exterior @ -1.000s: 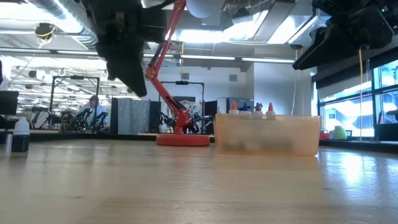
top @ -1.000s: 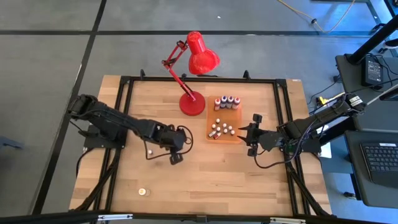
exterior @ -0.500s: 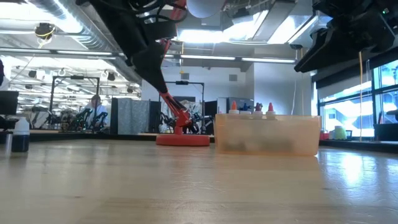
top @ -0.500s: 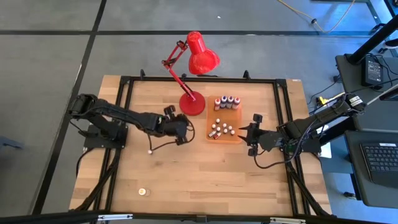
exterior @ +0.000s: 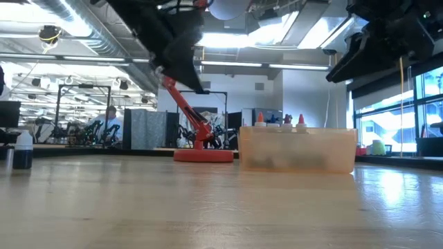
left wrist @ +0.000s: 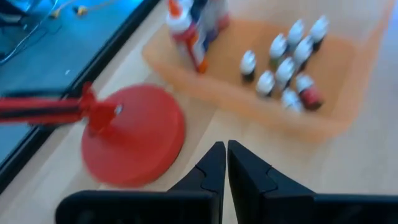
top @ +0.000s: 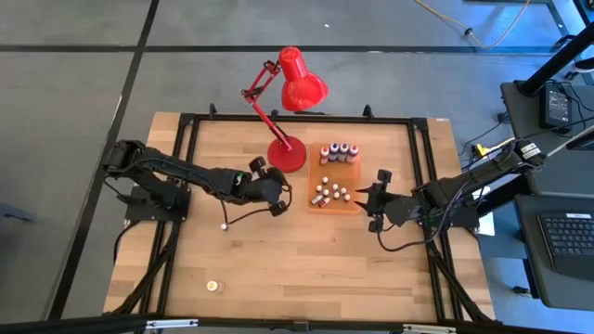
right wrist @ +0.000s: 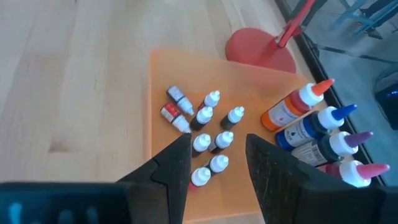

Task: Pick & Place food coloring
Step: Put the small brown food coloring bottle into the orange bin

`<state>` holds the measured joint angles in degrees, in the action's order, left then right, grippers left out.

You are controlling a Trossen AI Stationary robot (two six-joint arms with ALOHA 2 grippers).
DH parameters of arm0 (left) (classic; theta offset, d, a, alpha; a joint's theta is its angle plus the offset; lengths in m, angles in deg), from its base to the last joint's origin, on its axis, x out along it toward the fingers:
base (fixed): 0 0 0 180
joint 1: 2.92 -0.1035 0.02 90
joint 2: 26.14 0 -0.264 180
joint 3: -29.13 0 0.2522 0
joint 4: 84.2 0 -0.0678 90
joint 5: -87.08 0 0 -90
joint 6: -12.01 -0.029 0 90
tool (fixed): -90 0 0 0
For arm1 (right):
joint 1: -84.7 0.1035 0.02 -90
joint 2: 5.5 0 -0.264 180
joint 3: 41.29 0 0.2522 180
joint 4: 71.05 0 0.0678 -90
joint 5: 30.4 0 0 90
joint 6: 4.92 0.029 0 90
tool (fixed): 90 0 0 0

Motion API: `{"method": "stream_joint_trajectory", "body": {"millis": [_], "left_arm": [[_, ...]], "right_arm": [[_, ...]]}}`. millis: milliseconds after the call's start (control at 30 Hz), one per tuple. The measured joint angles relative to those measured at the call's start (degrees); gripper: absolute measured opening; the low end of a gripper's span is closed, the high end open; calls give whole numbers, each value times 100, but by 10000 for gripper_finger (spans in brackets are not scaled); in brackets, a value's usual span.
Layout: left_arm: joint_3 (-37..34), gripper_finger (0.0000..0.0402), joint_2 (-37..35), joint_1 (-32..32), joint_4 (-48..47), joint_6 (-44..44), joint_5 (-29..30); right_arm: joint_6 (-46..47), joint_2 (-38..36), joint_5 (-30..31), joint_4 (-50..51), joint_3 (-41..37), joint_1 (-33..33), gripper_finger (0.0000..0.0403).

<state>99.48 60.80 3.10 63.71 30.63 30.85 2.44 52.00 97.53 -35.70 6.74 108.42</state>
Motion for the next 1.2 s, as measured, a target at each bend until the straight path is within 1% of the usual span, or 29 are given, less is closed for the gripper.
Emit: {"method": "stream_joint_trajectory", "body": {"millis": [67,167,333,600,667,800,900,1033,1133,1200], "left_arm": [[-1,16,2,79,369,-21,17],[0,22,0,201,1083,-77,1],[0,46,1,470,1869,-187,-357],[1,98,2,753,2069,-437,-574],[1,112,2,750,2032,-439,-904],[1,132,2,750,1566,-169,-1955],[1,138,2,753,980,486,-2486],[1,137,2,722,-339,2043,-2627],[1,134,2,751,-1580,3008,-2546],[-1,134,2,761,-2227,3530,-2467]], "right_arm": [[-25,135,35,-58,-2,0,155],[-33,397,236,-541,-5,-52,155],[-168,798,-101,-956,-7,-68,155],[-18,1406,-209,-1393,-4,-68,155],[138,1529,-227,-1428,-4,-70,155],[568,1780,-550,-1393,-4,-70,155],[739,1988,-973,-1401,-4,-68,155],[873,2243,-1444,-1407,-4,-68,155],[874,2341,-1516,-1480,-4,-68,155],[874,2347,-1517,-1556,-4,-68,155]]}}
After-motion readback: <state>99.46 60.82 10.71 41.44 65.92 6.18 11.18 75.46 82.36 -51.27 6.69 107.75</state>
